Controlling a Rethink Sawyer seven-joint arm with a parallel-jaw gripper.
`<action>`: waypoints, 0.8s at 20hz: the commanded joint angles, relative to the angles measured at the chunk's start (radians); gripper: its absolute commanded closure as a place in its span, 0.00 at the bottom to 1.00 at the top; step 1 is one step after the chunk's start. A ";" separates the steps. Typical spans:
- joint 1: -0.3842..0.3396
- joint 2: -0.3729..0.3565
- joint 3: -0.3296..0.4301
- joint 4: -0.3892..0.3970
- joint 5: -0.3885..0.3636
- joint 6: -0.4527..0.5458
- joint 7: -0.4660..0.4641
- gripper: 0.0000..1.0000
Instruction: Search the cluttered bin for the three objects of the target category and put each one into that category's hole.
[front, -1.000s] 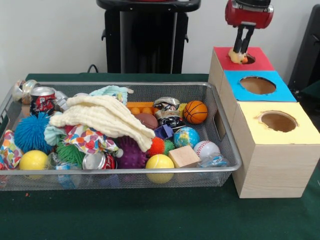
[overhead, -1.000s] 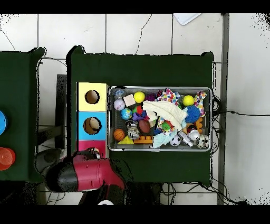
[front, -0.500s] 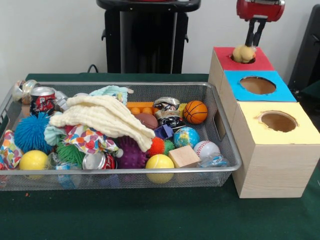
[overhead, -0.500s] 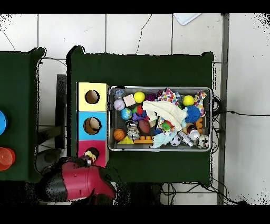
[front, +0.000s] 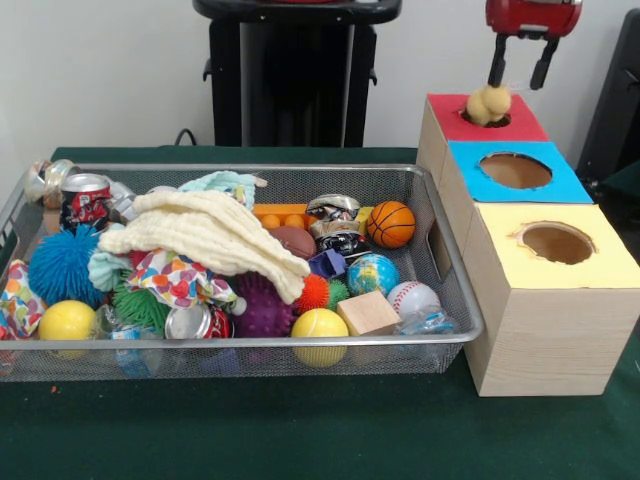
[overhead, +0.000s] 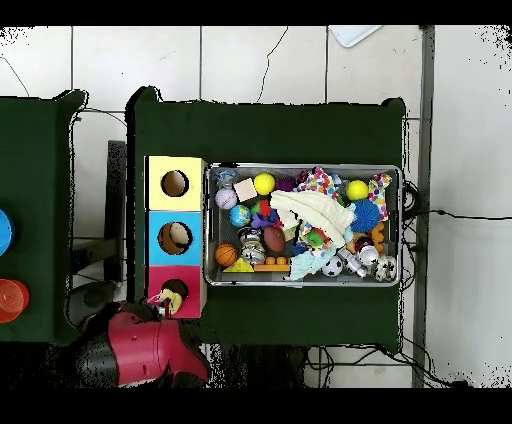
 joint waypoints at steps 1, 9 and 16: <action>-0.046 0.070 0.026 0.010 0.028 0.100 0.169 0.00; -0.059 0.028 0.033 0.053 0.017 0.091 0.157 0.00; -0.064 -0.093 0.001 -0.002 -0.009 0.334 0.109 0.00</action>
